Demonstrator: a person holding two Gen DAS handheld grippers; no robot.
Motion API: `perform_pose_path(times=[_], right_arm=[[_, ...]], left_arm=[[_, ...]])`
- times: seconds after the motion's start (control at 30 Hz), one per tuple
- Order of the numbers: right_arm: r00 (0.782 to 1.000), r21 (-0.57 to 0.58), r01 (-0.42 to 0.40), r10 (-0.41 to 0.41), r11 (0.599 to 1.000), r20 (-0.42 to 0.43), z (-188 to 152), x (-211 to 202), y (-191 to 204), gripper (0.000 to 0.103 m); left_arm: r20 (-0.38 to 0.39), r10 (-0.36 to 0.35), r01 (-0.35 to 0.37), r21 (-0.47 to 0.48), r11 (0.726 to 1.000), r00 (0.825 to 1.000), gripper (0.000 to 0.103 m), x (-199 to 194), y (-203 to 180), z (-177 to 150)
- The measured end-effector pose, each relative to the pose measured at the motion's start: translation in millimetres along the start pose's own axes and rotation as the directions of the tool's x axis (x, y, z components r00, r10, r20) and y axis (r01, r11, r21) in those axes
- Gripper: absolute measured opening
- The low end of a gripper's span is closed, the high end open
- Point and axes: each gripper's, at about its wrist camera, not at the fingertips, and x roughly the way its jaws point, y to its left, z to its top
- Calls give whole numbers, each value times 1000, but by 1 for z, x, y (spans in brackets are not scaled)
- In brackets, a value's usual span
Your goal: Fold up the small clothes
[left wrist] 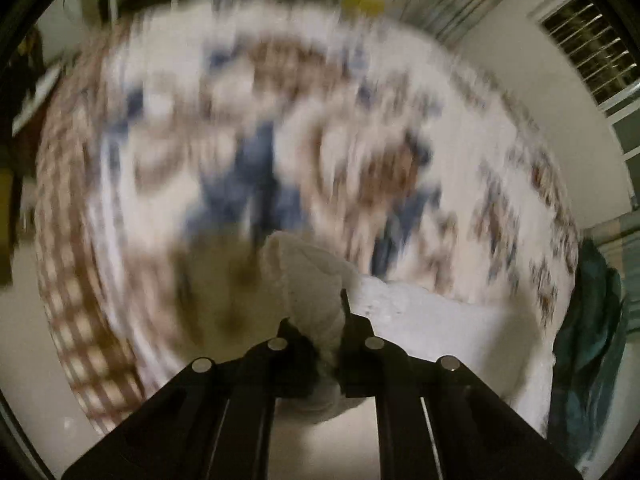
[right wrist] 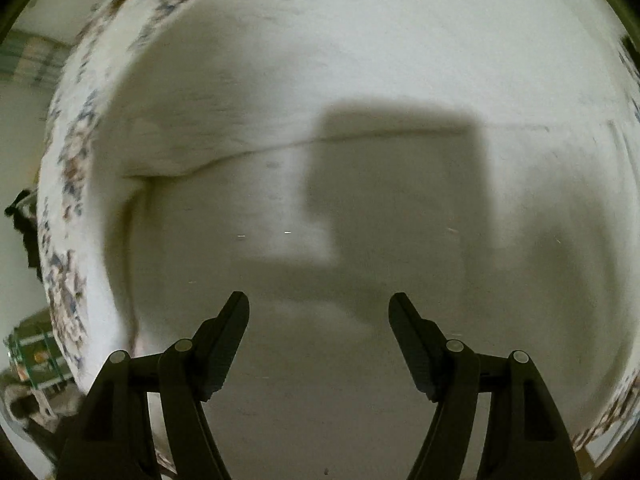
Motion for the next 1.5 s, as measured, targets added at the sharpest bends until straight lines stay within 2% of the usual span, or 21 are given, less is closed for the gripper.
perform_pose_path(times=[0.1, 0.17, 0.23, 0.33, 0.37, 0.47, 0.53, 0.6, 0.67, 0.73, 0.77, 0.8, 0.83, 0.97, 1.1, 1.23, 1.27, 1.3, 1.33, 1.37, 1.5], right_arm=[[1000, -36, -6, 6, 999, -2, -4, 5, 20, 74], [1000, -38, -15, 15, 999, -12, -7, 8, 26, 74], [999, -40, -28, 27, 999, -20, -13, 15, 37, 74], [999, -44, -32, 31, 998, -30, -19, 19, 44, 74], [999, -43, -32, 31, 999, -31, -24, 22, 48, 74], [1000, -23, -19, 19, 1000, -16, -27, 26, 48, 77], [999, -1, 33, -32, 999, 23, -23, 26, 46, 94], [990, 14, 120, -121, 993, 74, -18, 24, 43, 95], [968, 37, 216, -219, 976, 124, -13, 19, 34, 95], [959, 64, 237, -244, 969, 141, -7, 16, 23, 95], [963, 78, 225, -234, 971, 136, -4, 16, 16, 95], [964, 90, 223, -233, 971, 129, -2, 16, 10, 95], [964, 99, 225, -236, 969, 125, 0, 15, 5, 95], [966, 131, 210, -226, 969, 125, 5, 7, -16, 95], [972, 169, 164, -188, 972, 138, 14, -8, -40, 95], [984, 202, 88, -117, 975, 138, 32, -25, -74, 95], [986, 207, 64, -94, 976, 139, 39, -30, -88, 95], [987, 215, 49, -80, 975, 141, 44, -35, -100, 95], [987, 221, 37, -70, 975, 143, 50, -41, -113, 95], [987, 226, 27, -62, 974, 147, 56, -48, -129, 95], [985, 259, 13, -57, 966, 163, 72, -72, -190, 95]], left_arm=[[62, 33, -33, 11, 999, 998, 13, 0, 6, 38], [28, 26, -25, -26, 999, 999, 18, 8, 14, 51], [3, -27, 27, -86, 996, 1000, 22, 7, 23, 46], [-39, -87, 80, -151, 985, 995, 74, 4, 29, 21], [-52, -122, 111, -180, 977, 991, 74, 9, 28, 8], [-153, -151, 110, -248, 963, 977, 74, 38, 24, -22], [-165, -186, 129, -307, 943, 969, 74, 61, 24, -31], [-149, -204, 143, -346, 927, 967, 74, 78, 21, -28], [-120, -183, 129, -364, 923, 976, 74, 91, 17, -20], [-68, -143, 108, -373, 922, 987, 72, 102, 13, -8], [-43, -126, 101, -370, 923, 991, 60, 104, 11, -3], [-10, -91, 82, -347, 934, 996, 23, 104, 6, 5], [-11, -68, 61, -320, 945, 998, 6, 107, 2, 11], [54, -14, 21, -143, 990, 998, 8, 87, -33, 28], [111, -14, 4, 94, 996, 994, 8, 54, -101, 27], [116, -93, 47, 352, 935, 989, 8, 25, -199, -7], [104, -114, 62, 413, 908, 988, 8, 21, -225, -21], [84, -136, 78, 492, 867, 987, 8, 18, -259, -46], [65, -150, 93, 529, 843, 987, 8, 16, -277, -60], [25, -174, 127, 582, 803, 985, 8, 17, -308, -89], [-151, -223, 266, 665, 698, 963, 8, 29, -390, -189]])
